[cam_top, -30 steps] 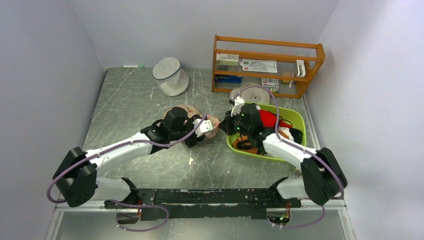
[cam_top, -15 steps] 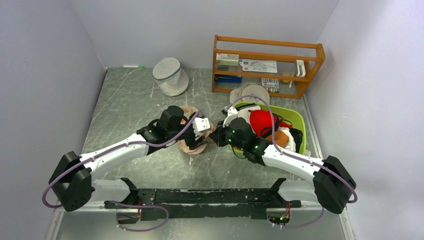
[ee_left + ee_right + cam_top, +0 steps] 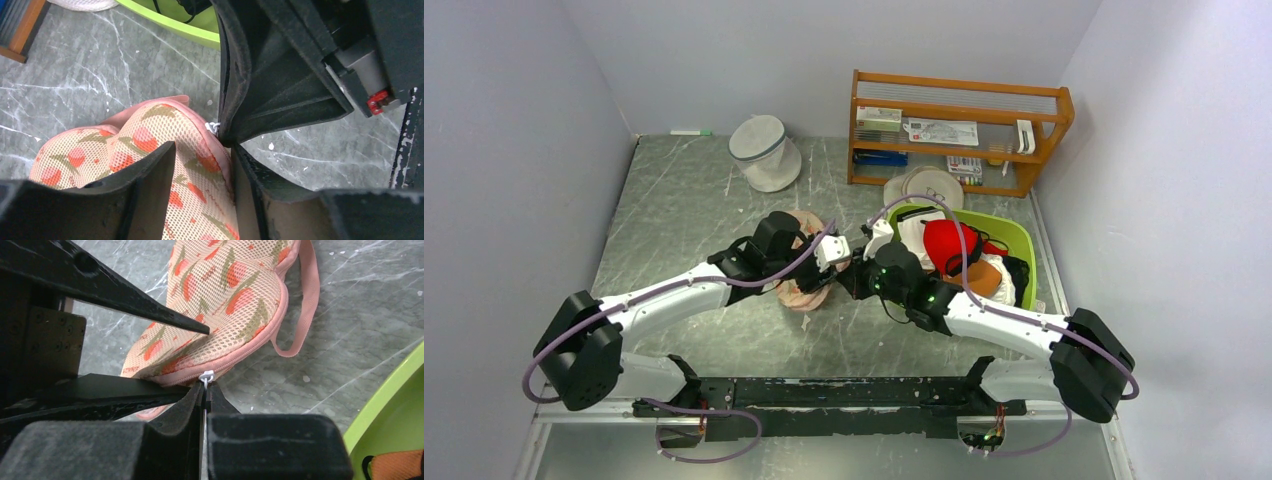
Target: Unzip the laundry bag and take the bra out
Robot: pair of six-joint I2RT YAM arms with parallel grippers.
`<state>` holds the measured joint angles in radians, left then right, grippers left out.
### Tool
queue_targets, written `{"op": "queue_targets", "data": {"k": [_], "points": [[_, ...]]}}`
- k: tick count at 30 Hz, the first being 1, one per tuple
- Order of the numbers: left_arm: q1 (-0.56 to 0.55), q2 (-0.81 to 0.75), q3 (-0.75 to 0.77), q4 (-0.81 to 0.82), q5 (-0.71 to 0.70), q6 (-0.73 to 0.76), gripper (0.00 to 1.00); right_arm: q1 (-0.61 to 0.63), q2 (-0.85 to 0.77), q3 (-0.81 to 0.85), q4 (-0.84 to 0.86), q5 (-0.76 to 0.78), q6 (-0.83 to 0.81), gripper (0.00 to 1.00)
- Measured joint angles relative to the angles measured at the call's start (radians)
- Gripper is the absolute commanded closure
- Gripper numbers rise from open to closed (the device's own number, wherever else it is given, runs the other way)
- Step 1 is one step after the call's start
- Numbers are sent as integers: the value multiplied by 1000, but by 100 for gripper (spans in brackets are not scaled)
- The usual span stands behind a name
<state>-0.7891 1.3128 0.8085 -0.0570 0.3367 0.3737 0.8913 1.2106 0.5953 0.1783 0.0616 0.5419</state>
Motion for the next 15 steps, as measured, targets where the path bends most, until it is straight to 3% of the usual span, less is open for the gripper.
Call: {"op": "queue_targets", "data": {"k": [4,7,12,15], "points": [[-3,31,16,-15,3,1,69,0,0,3,-13,11,-4,100],[-8,32,17,-19,1,8,92,0,-4,3,-20,23,-7,100],[-11,21,17,-18,-8,35,93,-29,-10,3,-28,34,-29,100],[-11,-7,10,-7,-10,53,93,-110,-6,3,-24,-10,-56,100]]}}
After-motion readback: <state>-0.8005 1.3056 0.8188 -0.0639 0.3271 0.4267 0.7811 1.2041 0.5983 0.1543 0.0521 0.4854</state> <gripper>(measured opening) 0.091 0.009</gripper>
